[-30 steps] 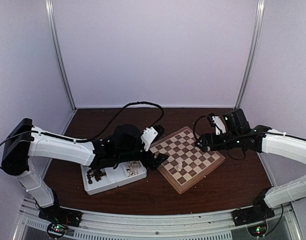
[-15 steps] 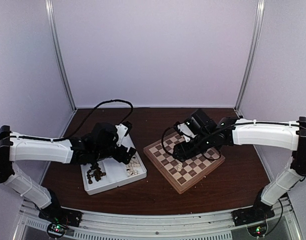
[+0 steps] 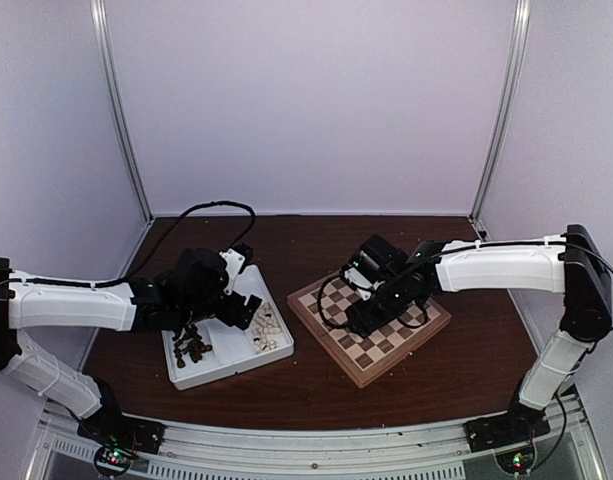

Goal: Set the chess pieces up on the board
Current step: Pick up the chess piece from the chessboard.

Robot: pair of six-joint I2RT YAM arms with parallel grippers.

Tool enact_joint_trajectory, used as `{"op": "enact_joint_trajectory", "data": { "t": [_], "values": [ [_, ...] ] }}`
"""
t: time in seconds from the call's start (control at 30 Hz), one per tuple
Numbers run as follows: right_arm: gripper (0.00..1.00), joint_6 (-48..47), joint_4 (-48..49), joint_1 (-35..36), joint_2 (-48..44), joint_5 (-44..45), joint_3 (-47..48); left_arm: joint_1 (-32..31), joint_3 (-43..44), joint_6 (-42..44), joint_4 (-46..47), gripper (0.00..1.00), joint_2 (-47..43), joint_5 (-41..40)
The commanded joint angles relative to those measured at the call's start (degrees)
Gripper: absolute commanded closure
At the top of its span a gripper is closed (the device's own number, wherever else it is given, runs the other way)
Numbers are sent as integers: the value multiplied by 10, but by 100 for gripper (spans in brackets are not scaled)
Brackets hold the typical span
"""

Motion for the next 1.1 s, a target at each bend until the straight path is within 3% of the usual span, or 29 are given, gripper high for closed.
{"op": "enact_joint_trajectory", "data": {
  "t": [0.0, 0.47, 0.73, 0.9, 1.07],
  "values": [
    [37, -4, -5, 5, 11, 17, 14, 4, 1, -1, -9, 2, -2, -27],
    [55, -11, -6, 10, 31, 14, 23, 5, 14, 7, -15, 2, 11, -26],
    [77, -13, -5, 13, 22, 16, 21, 5, 21, 10, -22, 2, 13, -28],
    [82, -14, -4, 14, 7, 18, 20, 4, 22, 11, -23, 2, 8, -29],
    [85, -16, -11, 13, -28, 76, 21, 5, 21, 14, -25, 2, 1, -33]
  ]
}}
